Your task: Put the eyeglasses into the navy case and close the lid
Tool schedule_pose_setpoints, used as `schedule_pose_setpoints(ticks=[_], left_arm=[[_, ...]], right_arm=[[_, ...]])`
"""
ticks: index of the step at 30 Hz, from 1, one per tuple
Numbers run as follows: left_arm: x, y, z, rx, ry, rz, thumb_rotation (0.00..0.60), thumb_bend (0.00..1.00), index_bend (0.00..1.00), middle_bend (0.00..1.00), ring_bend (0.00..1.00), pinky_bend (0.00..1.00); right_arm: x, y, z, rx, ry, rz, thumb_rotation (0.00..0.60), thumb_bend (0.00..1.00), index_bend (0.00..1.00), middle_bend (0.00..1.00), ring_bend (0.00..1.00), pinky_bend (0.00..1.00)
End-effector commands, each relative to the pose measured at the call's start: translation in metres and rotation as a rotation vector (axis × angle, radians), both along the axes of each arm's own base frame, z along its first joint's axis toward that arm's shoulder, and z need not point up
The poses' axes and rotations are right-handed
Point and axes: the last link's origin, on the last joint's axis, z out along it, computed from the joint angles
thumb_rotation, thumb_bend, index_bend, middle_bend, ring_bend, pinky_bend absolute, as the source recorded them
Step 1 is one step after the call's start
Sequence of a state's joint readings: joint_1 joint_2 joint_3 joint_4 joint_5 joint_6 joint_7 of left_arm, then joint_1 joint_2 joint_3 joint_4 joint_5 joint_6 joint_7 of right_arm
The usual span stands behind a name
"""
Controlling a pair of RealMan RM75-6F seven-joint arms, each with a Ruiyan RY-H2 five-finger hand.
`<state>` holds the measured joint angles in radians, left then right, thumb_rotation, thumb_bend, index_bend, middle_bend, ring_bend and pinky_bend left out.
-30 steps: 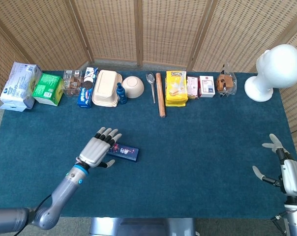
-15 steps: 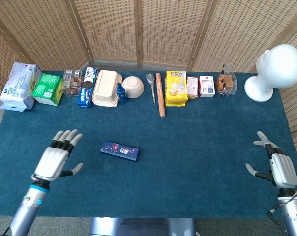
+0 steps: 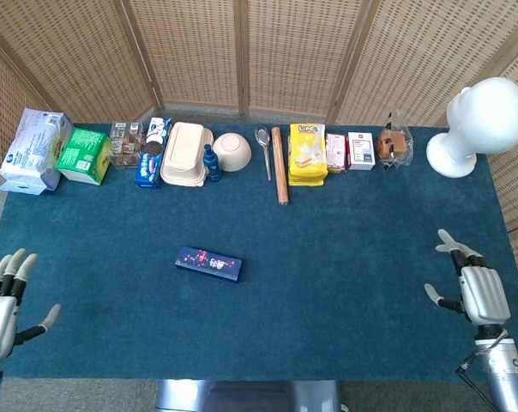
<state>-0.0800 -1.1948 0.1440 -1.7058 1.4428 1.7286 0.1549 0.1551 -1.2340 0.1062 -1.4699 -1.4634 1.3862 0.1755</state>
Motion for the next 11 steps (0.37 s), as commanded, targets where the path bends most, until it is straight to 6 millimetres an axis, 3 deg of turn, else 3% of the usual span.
schedule_pose_setpoints(ticks=[1,11], left_arm=[[-0.0097,-0.0083,0.0037,0.039,-0.016,0.023,0.424,0.26,0.04,0.00,0.00,0.00],[-0.0054,-0.0030,0.0006,0.038,-0.029,0.001,0.430,0.26,0.04,0.00,0.00,0.00]], right_arm=[[0.0012,0.0028,-0.0009,0.005,0.034,0.006,0.600,0.27,0.08,0.28,0.18,0.22],[0.0033,0.0075,0.0043,-0.012,0.034,-0.001,0.600,0.27,0.09,0.28,0.18,0.22]])
